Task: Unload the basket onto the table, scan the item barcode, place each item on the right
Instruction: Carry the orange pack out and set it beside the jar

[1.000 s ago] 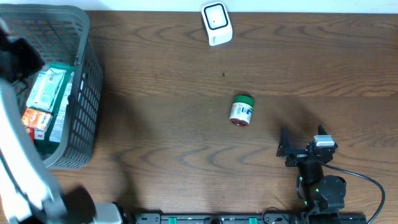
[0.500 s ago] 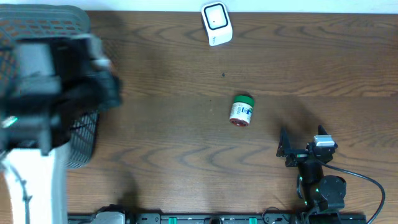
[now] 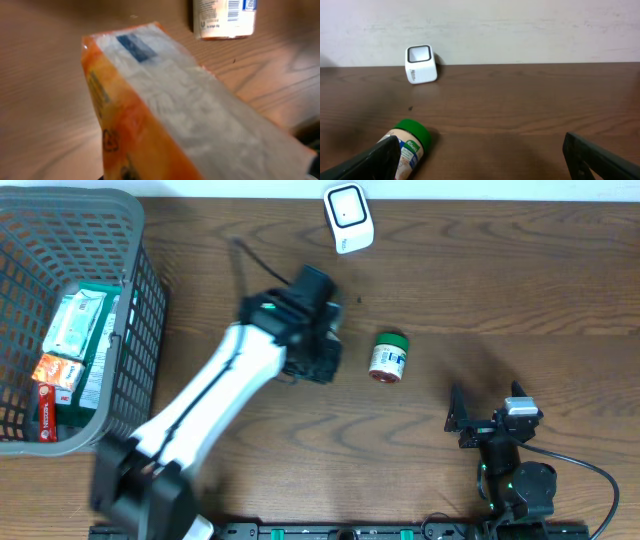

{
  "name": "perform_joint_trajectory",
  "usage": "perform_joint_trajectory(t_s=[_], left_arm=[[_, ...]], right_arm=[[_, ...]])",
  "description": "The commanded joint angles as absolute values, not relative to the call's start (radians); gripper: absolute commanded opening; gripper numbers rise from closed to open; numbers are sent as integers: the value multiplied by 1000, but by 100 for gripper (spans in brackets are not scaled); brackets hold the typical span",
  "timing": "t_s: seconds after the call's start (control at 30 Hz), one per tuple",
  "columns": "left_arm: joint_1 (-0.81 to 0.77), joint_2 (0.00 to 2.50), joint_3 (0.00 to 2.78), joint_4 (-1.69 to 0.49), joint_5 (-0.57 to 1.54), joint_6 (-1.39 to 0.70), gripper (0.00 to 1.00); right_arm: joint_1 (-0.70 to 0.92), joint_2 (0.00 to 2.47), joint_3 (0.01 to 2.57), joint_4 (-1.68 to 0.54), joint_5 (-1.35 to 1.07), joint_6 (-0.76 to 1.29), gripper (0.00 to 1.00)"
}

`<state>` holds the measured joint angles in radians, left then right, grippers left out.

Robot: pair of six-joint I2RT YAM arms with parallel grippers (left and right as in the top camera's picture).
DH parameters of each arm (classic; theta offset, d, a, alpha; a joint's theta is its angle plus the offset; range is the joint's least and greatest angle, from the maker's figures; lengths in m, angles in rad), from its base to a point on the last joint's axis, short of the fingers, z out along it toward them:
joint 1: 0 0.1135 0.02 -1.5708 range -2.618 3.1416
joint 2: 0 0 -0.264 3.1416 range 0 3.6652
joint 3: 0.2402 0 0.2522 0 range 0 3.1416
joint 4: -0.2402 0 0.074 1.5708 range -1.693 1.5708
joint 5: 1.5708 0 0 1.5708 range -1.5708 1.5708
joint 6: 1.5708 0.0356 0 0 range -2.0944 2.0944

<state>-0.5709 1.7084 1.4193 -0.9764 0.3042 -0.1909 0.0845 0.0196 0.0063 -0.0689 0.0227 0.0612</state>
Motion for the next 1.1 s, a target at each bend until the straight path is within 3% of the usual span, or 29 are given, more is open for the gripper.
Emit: perform_joint_trajectory(t_s=[0.0, 0.23, 0.4, 0.47, 0.8, 1.07], left_arm=[[-610, 1803, 1416, -932, 308, -205, 24], [-636, 1976, 1415, -834, 303, -238, 33], [-635, 2015, 1416, -826, 302, -238, 73], [-635, 2004, 1419, -820, 302, -238, 81], [-630, 1863, 1449, -828, 244, -238, 86], [-613, 1621, 1482, -910, 59, -238, 87]], right_arm=[[93, 19, 6, -72, 28, 74, 99], [93, 19, 6, -72, 28, 74, 99], [93, 19, 6, -72, 28, 74, 99], [93, 19, 6, -72, 28, 74, 99], [93, 19, 6, -72, 28, 74, 99], [93, 19, 6, -72, 28, 74, 99]])
